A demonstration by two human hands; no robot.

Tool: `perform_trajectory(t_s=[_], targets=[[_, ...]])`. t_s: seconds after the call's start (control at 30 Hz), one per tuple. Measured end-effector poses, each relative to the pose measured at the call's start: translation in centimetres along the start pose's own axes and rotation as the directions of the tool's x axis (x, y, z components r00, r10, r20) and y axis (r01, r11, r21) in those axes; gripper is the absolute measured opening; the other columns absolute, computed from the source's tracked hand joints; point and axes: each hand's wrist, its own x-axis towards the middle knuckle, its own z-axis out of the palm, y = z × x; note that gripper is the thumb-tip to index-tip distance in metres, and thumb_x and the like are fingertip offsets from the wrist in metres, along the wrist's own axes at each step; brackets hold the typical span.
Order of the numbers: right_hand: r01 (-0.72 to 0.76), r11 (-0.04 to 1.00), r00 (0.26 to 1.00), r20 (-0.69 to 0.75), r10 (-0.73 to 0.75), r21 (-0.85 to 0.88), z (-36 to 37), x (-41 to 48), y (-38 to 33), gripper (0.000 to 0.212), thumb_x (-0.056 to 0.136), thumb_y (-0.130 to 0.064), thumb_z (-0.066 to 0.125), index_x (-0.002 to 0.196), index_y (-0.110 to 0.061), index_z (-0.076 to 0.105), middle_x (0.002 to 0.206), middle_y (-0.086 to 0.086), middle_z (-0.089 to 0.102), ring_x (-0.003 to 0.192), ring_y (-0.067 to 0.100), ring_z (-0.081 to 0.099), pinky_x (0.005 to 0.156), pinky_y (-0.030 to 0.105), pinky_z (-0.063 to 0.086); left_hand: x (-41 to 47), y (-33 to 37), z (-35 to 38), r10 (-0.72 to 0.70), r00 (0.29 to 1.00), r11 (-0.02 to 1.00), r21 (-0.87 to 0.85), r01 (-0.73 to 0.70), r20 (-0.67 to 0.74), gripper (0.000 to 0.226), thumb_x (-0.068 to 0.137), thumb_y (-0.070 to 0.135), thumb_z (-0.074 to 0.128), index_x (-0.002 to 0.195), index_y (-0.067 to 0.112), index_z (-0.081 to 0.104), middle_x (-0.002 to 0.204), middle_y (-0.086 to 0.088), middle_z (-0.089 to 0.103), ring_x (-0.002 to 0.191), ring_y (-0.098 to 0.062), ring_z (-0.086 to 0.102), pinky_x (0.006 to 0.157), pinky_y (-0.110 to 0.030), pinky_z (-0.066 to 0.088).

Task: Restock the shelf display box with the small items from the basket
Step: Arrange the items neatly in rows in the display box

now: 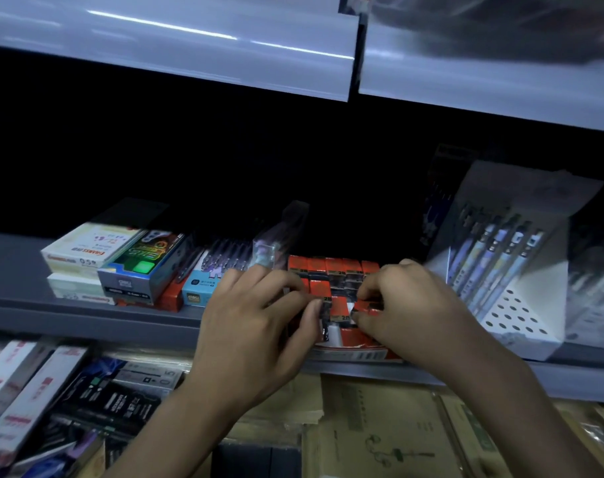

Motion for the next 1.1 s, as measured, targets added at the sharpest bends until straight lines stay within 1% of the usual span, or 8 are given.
perform_trajectory(t_s=[0.1,0.23,0.37,0.5,0.7,0.87,0.97,1.1], targets=[[0.025,0.999,0.999,-0.04,-0.026,-0.022,-0.3,-0.4,0.2,0.024,0.095,-0.045,0.058,0.092,-0.025,0.072,0.083,-0.007,0.065,0.084,0.014,0.06,0.075,0.034,0.054,-0.1,-0.4,-0.1,-0.015,0.996,1.0,-0.023,0.013,-0.087,0.048,0.105,0.035,0.046,0.066,0.017,0.066,0.085,0.009,0.065,0.072,-0.017,0.05,0.066,-0.038,0.034],[0.072,0.993,0.983,-0.164,-0.088,-0.098,-0.5,-0.3,0.6,0.03,0.103,-0.04,0.039,0.101,-0.026,0.066,0.087,-0.009,0.06,0.091,0.015,0.052,0.071,0.034,0.044,-0.3,-0.8,-0.1,-0.007,0.992,1.0,-0.019,0.005,-0.123,0.047,0.105,0.032,0.049,0.064,0.016,0.066,0.08,0.008,0.065,0.07,-0.017,0.05,0.065,-0.036,0.032],[0.135,0.982,0.982,-0.15,-0.114,0.134,-0.5,0.1,0.4,0.021,0.106,-0.033,0.038,0.102,-0.028,0.058,0.091,-0.011,0.055,0.087,0.011,0.051,0.075,0.036,0.043,-0.4,-0.9,0.1,0.008,0.995,1.0,-0.016,-0.009,-0.103,0.047,0.105,0.032,0.047,0.065,0.016,0.065,0.081,0.008,0.065,0.071,-0.019,0.05,0.065,-0.038,0.033],[0.092,0.986,0.996,-0.013,-0.091,0.141,1.0,0.8,-0.1,0.025,0.106,-0.033,0.043,0.098,-0.026,0.066,0.091,-0.007,0.064,0.087,0.015,0.061,0.078,0.038,0.049,-0.3,-0.7,0.1,0.039,0.997,0.999,-0.023,-0.04,-0.068,0.042,0.106,0.034,0.046,0.075,0.017,0.068,0.086,0.008,0.065,0.075,-0.019,0.051,0.067,-0.037,0.033],[0.007,0.935,0.983,-0.172,0.058,0.354,2.1,1.7,-0.8,0.012,0.095,-0.035,0.067,0.086,-0.03,0.062,0.071,-0.011,0.065,0.067,0.005,0.06,0.063,0.039,0.054,-0.2,-0.2,0.0,0.066,0.998,0.997,-0.039,-0.065,0.023,0.029,0.104,0.036,0.049,0.106,0.023,0.075,0.095,0.01,0.066,0.084,-0.016,0.056,0.074,-0.034,0.033],[0.062,0.97,0.97,-0.244,-0.002,0.234,2.8,1.5,-1.1,0.009,0.094,-0.039,0.066,0.093,-0.031,0.063,0.086,-0.011,0.06,0.089,0.01,0.056,0.073,0.038,0.051,-0.2,0.1,-0.1,0.088,0.993,0.996,-0.026,-0.086,0.081,0.032,0.103,0.039,0.05,0.106,0.022,0.076,0.097,0.009,0.066,0.085,-0.019,0.057,0.075,-0.035,0.034],[0.049,0.964,0.967,-0.254,0.019,0.26,2.0,1.2,-0.3,0.007,0.097,-0.036,0.063,0.095,-0.032,0.068,0.083,-0.014,0.062,0.094,0.01,0.052,0.075,0.036,0.047,-0.2,0.2,-0.3,0.079,0.991,0.997,-0.023,-0.077,0.108,0.035,0.103,0.042,0.048,0.104,0.023,0.077,0.098,0.009,0.065,0.087,-0.018,0.056,0.075,-0.034,0.032],[-0.005,0.951,0.996,-0.082,0.032,0.31,1.0,-0.3,1.1,0.008,0.09,-0.045,0.069,0.097,-0.044,0.071,0.087,-0.02,0.057,0.094,-0.001,0.045,0.071,0.02,0.039,-0.2,0.0,-0.4,0.069,0.993,0.998,-0.013,-0.068,0.099,0.032,0.102,0.04,0.052,0.104,0.022,0.078,0.099,0.008,0.066,0.09,-0.019,0.057,0.076,-0.032,0.031]])
